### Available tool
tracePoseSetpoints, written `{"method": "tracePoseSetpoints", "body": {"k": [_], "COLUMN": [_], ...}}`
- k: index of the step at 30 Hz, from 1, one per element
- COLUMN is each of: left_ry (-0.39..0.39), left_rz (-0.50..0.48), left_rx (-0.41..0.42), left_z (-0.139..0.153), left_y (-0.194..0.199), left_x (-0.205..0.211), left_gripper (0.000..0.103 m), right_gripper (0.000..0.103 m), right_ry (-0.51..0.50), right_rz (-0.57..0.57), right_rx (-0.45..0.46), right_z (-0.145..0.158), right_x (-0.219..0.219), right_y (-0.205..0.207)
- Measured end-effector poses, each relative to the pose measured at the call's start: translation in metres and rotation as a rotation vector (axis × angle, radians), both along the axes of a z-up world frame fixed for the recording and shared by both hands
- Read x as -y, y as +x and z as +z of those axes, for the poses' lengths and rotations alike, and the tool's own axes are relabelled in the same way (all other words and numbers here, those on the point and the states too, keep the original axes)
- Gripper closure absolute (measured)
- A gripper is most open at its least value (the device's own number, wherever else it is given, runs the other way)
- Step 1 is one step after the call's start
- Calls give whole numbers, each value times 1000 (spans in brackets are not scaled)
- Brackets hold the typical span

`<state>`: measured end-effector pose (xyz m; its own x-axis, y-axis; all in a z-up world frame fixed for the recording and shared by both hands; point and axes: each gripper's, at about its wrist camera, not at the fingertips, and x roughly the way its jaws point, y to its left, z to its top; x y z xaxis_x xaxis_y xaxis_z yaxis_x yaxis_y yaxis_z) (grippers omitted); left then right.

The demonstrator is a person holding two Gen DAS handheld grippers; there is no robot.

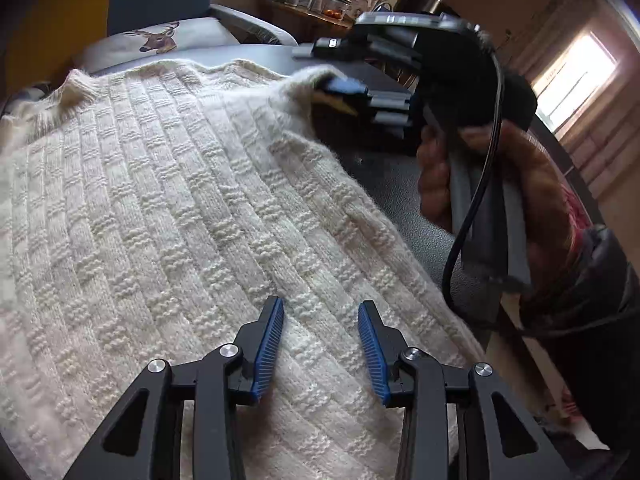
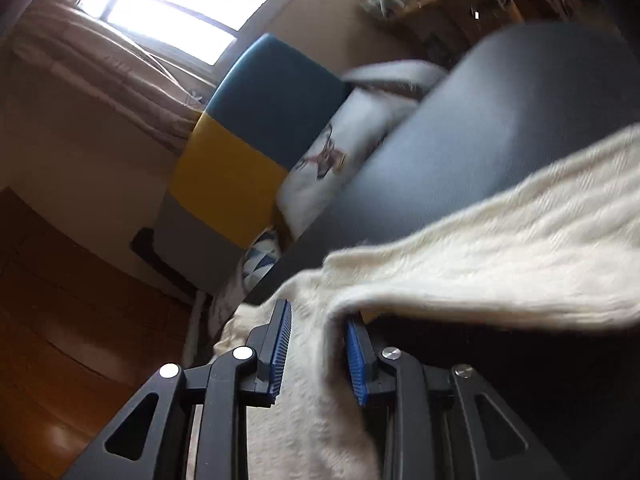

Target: Fold clothes

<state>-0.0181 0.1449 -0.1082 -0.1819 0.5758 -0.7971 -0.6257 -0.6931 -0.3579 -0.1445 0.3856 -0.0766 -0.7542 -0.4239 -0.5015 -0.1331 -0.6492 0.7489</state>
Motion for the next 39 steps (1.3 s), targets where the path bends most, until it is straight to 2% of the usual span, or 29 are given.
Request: {"method": "tracePoseSetpoints", "body": {"k": [4,6,8,10,13,14,16,19,21,23,26,28,33,36,37,39], "left_ry": [33,53,57,51,51,66,93,104,87,52,19,-4,-101,-172,-201,-181], "left_rz": [10,17,18,11,15,24,44,89,117,129,118,93,48,74,110,141], "left_rx": [53,77,85,72,75,93,97,10,-38,-85,-119,-128,-114,-80,-63,-56], "left_z": [-3,-5,-5,-5,-2,1,10,31,45,53,57,56,33,11,3,1], "left_y": [-9,-13,-16,-16,-18,-23,-34,-61,-89,-116,-157,-175,-216,-238,-246,-252], "left_x": [5,8,9,8,9,11,18,26,21,10,-9,-24,-71,-91,-94,-95], "left_gripper": [63,63,63,63,63,63,62,62,59,58,58,58,58,57,57,53], "right_gripper": [78,78,78,78,77,76,76,76,76,76,76,76,76,75,75,75], "right_ry": [100,157,161,111,58,76,168,366,506,621,761,782,794,792,786,791], "right_rz": [-23,5,20,27,79,112,160,166,140,120,93,76,-6,-53,-72,-89], "right_rx": [140,215,258,256,316,326,306,218,164,170,285,340,433,390,381,361], "right_z": [-10,-23,-34,-38,-36,-31,-13,21,37,40,24,11,-17,-22,-23,-23], "right_x": [-17,-17,-22,-30,-37,-37,-36,-39,-40,-41,-54,-70,-110,-130,-136,-140], "right_y": [-16,-16,-7,7,27,34,44,54,49,34,10,4,1,6,6,8]}}
